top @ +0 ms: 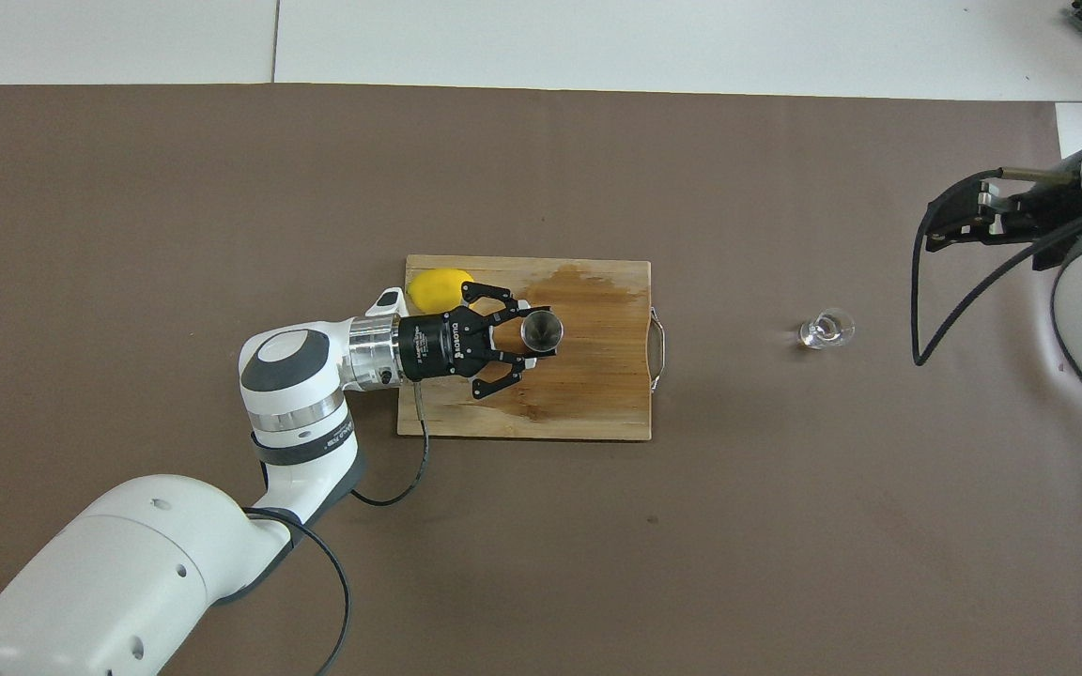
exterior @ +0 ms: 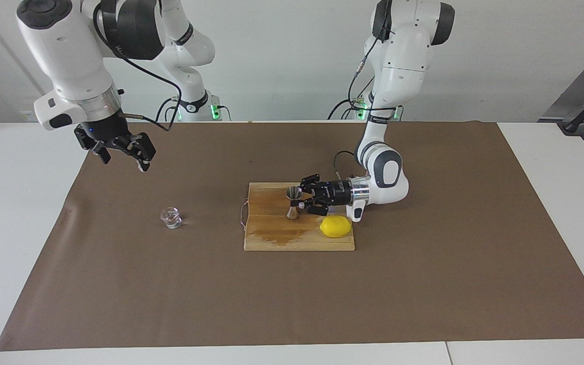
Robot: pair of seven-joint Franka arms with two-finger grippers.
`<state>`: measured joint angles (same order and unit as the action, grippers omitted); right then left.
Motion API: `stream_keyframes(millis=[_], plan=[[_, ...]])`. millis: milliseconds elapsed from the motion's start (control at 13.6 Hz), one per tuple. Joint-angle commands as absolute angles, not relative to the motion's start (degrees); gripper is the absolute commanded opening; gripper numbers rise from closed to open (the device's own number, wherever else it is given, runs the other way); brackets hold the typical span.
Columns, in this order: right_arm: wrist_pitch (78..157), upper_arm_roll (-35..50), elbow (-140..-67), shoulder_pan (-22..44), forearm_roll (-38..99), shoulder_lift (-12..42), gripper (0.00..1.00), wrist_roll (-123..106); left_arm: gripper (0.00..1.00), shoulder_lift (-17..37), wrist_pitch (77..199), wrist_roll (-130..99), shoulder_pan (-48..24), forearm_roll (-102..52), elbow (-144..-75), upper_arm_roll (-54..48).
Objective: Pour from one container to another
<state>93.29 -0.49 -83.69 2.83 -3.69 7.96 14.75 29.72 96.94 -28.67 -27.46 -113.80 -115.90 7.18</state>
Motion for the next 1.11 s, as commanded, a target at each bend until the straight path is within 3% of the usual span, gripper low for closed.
stream_keyframes(millis=[0, 737, 885, 1032], plan=[[94.0, -0.4, -85.3, 2.4, -2.0, 6.6, 1.00, 12.9, 0.39, 29.2, 96.7, -28.3, -29.4, -114.9, -117.2, 9.2], [94.0, -0.5, -85.3, 2.4, -2.0, 6.6, 1.00, 12.9, 0.45, 29.4, 100.0, -28.5, -31.1, -115.0, -116.5, 10.0], [94.0, -0.5, -85.3, 2.3, -2.1, 6.7, 1.00, 12.4, 0.58, 29.4, 100.0, -28.6, -31.1, -115.0, -116.5, 10.0], [89.3, -0.5, -85.8, 1.5, -2.1, 4.4, 1.00, 10.1, 0.79, 29.4, 100.0, -28.6, -31.0, -114.9, -116.4, 10.0]])
